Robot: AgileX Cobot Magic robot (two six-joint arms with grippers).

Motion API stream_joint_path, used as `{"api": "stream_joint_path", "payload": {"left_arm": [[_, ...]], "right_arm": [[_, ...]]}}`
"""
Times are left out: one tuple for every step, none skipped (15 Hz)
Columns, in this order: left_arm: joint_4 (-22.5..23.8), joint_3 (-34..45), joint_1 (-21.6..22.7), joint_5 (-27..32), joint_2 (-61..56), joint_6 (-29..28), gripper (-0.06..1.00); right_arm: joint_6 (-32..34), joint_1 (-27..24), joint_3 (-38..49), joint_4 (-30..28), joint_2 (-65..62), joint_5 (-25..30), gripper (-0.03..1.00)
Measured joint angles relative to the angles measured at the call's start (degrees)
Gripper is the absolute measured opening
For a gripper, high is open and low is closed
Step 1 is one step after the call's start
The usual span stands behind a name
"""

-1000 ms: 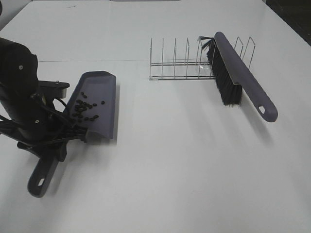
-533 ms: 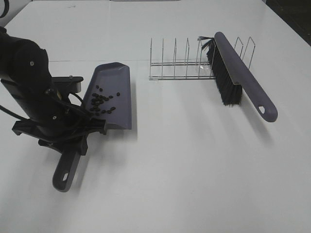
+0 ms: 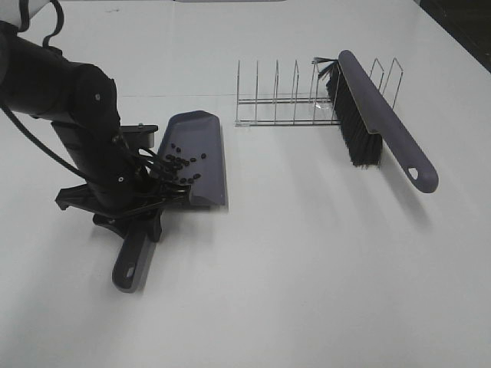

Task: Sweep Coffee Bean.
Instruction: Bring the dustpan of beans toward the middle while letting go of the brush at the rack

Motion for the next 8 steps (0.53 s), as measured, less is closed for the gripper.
{"api": "stream_joint_path", "payload": {"left_arm": [[-0.57, -0.57, 0.00, 0.23, 0.80, 0.00, 0.35], [-0.80, -0.80, 0.00, 0.34, 1.26, 0.00, 0.35], [-0.86, -0.86, 0.00, 0.40, 1.55, 0.00, 0.35], [-0.92, -1.09, 0.00, 0.69, 1.66, 0.00, 0.35], [-0.97, -1.15, 0.00, 0.80, 1.66, 0.00, 0.35], [-0.97, -1.15, 0.00, 0.86, 1.66, 0.00, 0.35], [-1.09, -1.26, 0.00, 0.92, 1.66, 0.06, 0.37], [-1.15, -1.38, 0.00, 0.92, 1.66, 0.11, 0.49]], "right_arm": [[0.00, 0.00, 0.00, 0.00, 0.00, 0.00, 0.81], [0.00, 0.00, 0.00, 0.00, 0.00, 0.00, 0.81], [0.00, 0.00, 0.00, 0.00, 0.00, 0.00, 0.81], [0.00, 0.00, 0.00, 0.00, 0.00, 0.00, 0.81], [0.00, 0.00, 0.00, 0.00, 0.00, 0.00, 0.81], [0.00, 0.00, 0.00, 0.00, 0.00, 0.00, 0.81], [0.00, 0.00, 0.00, 0.00, 0.00, 0.00, 0.81], [0.00, 0.00, 0.00, 0.00, 0.00, 0.00, 0.81]]}}
